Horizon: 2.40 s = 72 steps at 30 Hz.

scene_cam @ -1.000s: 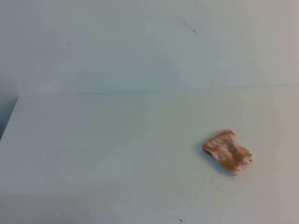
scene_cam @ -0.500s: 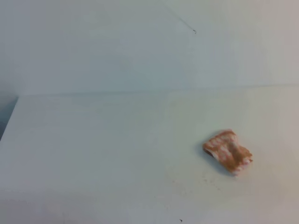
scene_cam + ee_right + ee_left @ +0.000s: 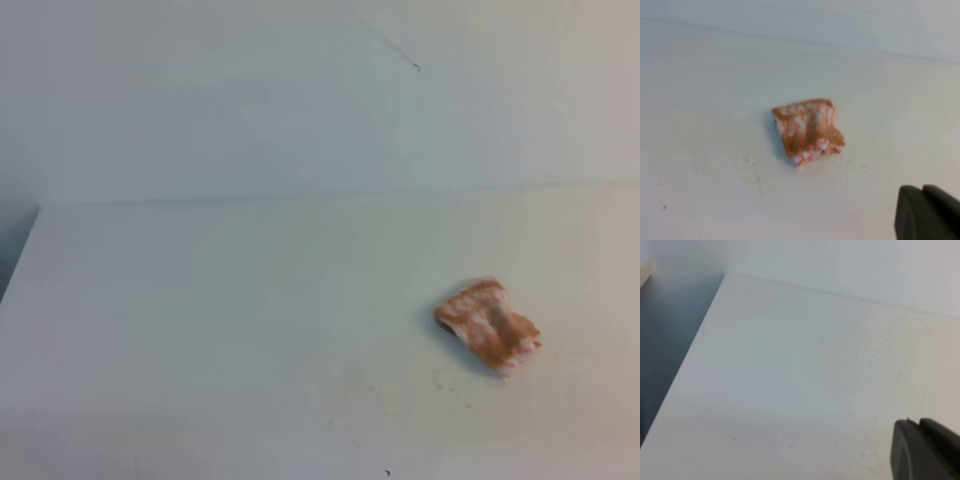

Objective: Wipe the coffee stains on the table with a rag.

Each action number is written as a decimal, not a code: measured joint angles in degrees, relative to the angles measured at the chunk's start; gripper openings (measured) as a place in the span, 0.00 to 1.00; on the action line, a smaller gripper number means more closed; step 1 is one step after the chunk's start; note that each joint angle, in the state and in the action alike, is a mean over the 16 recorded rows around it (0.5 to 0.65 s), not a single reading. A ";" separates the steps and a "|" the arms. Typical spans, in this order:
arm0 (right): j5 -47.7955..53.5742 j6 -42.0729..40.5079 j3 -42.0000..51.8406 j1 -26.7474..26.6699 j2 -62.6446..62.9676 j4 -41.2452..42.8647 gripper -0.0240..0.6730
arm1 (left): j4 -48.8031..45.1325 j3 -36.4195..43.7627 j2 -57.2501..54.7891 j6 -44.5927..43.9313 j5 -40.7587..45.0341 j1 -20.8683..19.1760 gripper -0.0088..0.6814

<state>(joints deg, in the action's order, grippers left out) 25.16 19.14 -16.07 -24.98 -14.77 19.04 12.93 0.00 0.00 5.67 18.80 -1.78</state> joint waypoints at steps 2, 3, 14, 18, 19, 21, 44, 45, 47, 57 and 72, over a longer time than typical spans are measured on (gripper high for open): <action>-0.33 0.23 0.19 1.73 0.70 0.01 0.03 | 0.01 0.00 0.00 0.01 0.00 -0.01 0.01; -0.45 0.20 0.28 2.85 1.16 -0.03 0.03 | 0.02 0.00 0.00 0.02 0.00 -0.01 0.01; -4.72 -8.34 3.65 22.43 10.61 -6.53 0.03 | 0.11 0.00 0.00 0.09 0.00 -0.08 0.01; -7.28 -12.55 6.62 28.18 13.82 -8.61 0.03 | 0.14 0.00 0.00 0.09 0.00 -0.10 0.01; -7.88 -13.30 7.51 29.21 14.44 -9.02 0.03 | 0.15 0.00 0.00 0.09 0.00 -0.10 0.01; -9.05 -14.13 9.45 30.81 15.49 -9.65 0.03 | 0.16 0.00 0.00 0.09 0.00 -0.10 0.01; -7.38 -11.00 17.84 28.19 16.57 -9.75 0.03 | 0.20 0.00 0.00 -0.03 0.00 -0.10 0.01; -7.44 -11.00 17.84 28.19 16.57 -9.75 0.03 | 0.20 0.00 0.00 -0.03 0.00 -0.10 0.01; -7.57 -11.00 17.85 28.19 16.57 -9.75 0.03 | 0.20 0.00 0.00 -0.02 0.00 -0.10 0.01; -7.62 -10.99 17.95 28.18 16.66 -9.75 0.03 | 0.20 0.00 0.00 0.06 0.00 -0.10 0.01; -7.62 -10.99 17.95 28.55 16.57 -9.75 0.03 | 0.20 0.00 0.00 0.10 0.00 -0.10 0.01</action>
<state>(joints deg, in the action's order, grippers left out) 17.54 8.15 1.87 3.57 1.80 9.29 13.13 0.00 0.00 5.76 18.80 -1.88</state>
